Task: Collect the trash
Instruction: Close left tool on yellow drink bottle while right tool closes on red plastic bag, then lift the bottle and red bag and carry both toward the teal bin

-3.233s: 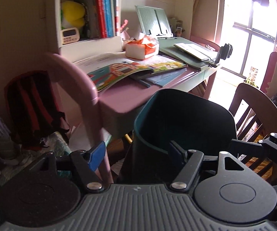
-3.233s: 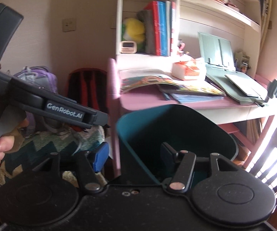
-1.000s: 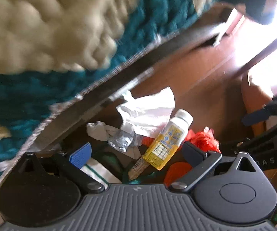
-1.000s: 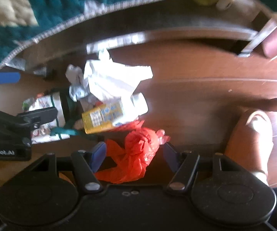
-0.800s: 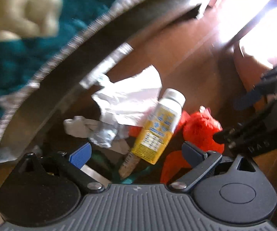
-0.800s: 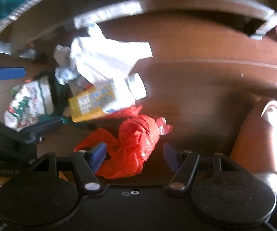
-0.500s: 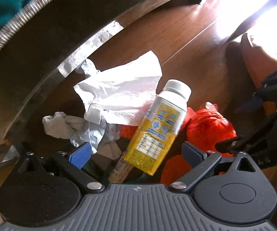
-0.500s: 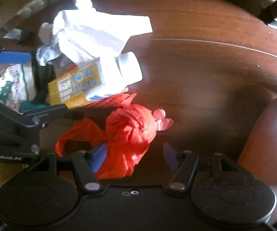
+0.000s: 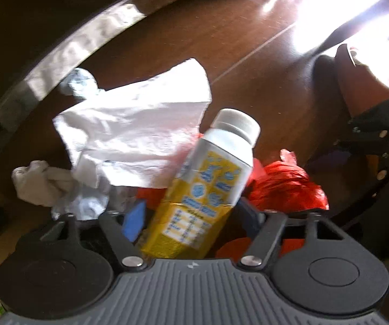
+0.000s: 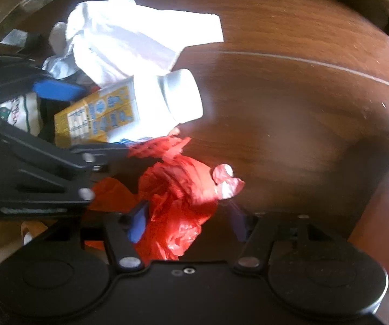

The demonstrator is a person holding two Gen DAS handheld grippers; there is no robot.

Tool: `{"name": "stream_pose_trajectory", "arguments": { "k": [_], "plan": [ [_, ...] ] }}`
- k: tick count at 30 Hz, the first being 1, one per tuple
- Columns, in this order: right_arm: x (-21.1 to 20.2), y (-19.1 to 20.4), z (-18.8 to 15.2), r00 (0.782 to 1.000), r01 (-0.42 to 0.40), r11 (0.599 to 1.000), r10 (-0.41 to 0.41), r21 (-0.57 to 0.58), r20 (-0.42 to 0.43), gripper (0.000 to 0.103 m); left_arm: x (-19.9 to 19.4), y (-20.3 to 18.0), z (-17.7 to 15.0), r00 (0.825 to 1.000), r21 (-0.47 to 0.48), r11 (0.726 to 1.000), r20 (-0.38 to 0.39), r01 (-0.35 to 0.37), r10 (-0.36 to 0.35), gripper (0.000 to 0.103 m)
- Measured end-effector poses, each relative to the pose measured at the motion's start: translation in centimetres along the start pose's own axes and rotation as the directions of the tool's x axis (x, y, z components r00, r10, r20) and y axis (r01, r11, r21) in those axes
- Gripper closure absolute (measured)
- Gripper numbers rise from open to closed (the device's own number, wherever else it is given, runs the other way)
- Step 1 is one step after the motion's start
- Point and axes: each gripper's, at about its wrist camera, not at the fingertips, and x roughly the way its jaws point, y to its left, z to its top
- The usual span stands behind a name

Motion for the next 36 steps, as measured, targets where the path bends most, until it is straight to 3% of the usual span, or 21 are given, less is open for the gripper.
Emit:
{"name": "stream_pose_trajectory", "arguments": {
  "k": [8, 14, 20, 28, 36],
  "plan": [
    [-0.9, 1.1, 0.3, 1.000, 0.027, 0.999, -0.027, -0.034, -0.010, 0.067, -0.4, -0.6, 0.2, 1.000, -0.020, 1.000, -0.010, 0.002, -0.002, 0.043],
    [-4.0, 2.7, 0.6, 0.992, 0.113, 0.990, -0.117, -0.079, -0.047, 0.072, -2.5, -0.1, -0.1, 0.999, -0.116, 0.992, -0.010, 0.042, -0.043, 0.049],
    [-8.6, 3.8, 0.2, 0.983, 0.179, 0.974, -0.184, -0.135, -0.024, 0.073, -7.0, -0.3, -0.4, 1.000, -0.144, 0.989, 0.015, 0.020, -0.018, 0.051],
    [-15.1, 4.1, -2.9, 0.970, 0.239, 0.966, -0.232, -0.095, 0.078, 0.073, -13.7, 0.0, -3.3, 0.998, -0.381, 0.924, 0.057, 0.027, -0.006, 0.052],
    [-23.3, 4.9, -6.8, 0.946, 0.246, 0.968, -0.227, -0.056, 0.233, 0.073, -22.8, -1.3, -6.0, 0.982, -0.510, 0.855, 0.190, 0.097, 0.002, 0.052]
  ]
}}
